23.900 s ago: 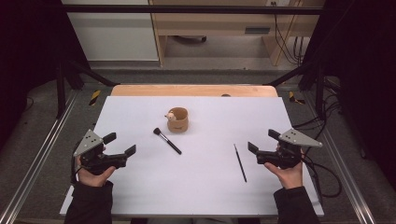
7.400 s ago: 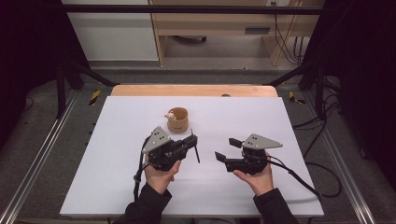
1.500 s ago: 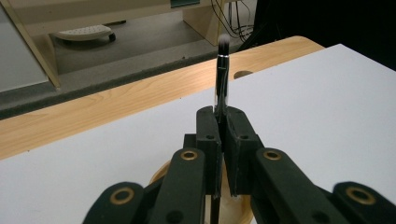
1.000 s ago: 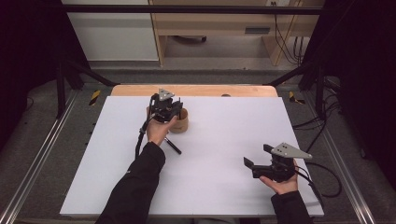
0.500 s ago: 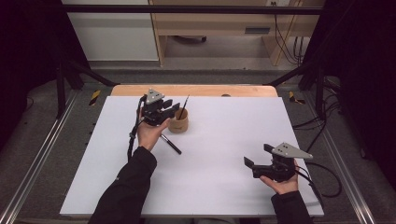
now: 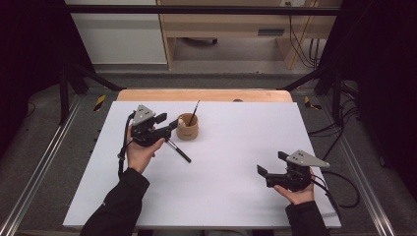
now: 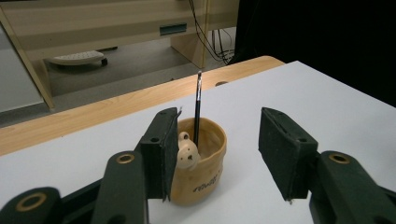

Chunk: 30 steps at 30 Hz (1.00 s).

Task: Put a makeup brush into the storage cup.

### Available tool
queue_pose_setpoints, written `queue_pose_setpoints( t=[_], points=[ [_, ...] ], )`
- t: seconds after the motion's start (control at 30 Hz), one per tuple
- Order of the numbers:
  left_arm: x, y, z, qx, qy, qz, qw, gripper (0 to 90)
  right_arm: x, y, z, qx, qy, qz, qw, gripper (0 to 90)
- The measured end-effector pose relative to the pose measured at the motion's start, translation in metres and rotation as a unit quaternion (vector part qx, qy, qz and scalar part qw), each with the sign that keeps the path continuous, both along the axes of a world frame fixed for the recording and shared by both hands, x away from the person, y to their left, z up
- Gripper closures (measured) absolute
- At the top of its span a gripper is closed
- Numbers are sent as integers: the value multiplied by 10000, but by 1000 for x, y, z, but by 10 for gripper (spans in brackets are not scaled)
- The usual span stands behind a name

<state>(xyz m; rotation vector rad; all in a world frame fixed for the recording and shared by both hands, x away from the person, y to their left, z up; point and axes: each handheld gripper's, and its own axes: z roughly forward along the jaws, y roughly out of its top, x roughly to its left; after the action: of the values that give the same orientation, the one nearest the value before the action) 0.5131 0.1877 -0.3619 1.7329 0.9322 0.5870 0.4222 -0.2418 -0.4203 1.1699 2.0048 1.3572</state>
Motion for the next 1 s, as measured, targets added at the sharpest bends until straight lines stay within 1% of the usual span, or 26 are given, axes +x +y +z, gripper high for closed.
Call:
queue_pose_setpoints(
  t=[0.23,0.33,0.4,0.5,0.53,0.63,0.7,0.77,0.83,0.87,0.9,0.93,1.0],
  points=[
    [-19,10,-6,21,-60,-49,10000,411,0,0,0,25,-1,-9,10000,73],
    [-26,14,-9,-55,-46,-67,10000,392,0,0,0,9,2,1,10000,73],
    [-30,17,-12,-67,-33,-64,10000,376,0,0,0,15,2,4,10000,73],
    [-36,19,-17,1,-33,-50,10000,354,0,0,0,4,-5,9,10000,73],
    [-38,20,-19,-6,-26,-34,10000,345,0,0,0,-2,-2,3,10000,74],
    [-43,24,-23,-70,19,-36,10000,313,1,-1,-1,-2,2,-1,10000,73],
    [-46,26,-27,-26,27,-9,10000,290,0,-1,-1,15,18,-11,10000,73],
    [-49,27,-30,-31,50,-3,10000,266,0,-1,-1,26,6,-21,10000,73],
    [-52,30,-32,-30,55,-26,10000,261,0,-1,0,49,13,-26,10000,73],
    [-53,32,-34,-76,47,-20,10000,262,0,-1,0,47,11,-26,10000,73],
    [-54,33,-34,-102,71,-47,9999,262,0,-1,0,61,15,-18,10000,73],
    [-55,34,-35,-85,105,-55,9999,258,0,-1,0,60,10,-13,10000,73],
    [-58,37,-35,-110,104,-72,9999,240,0,-2,0,52,-12,-6,10000,73]
  ],
)
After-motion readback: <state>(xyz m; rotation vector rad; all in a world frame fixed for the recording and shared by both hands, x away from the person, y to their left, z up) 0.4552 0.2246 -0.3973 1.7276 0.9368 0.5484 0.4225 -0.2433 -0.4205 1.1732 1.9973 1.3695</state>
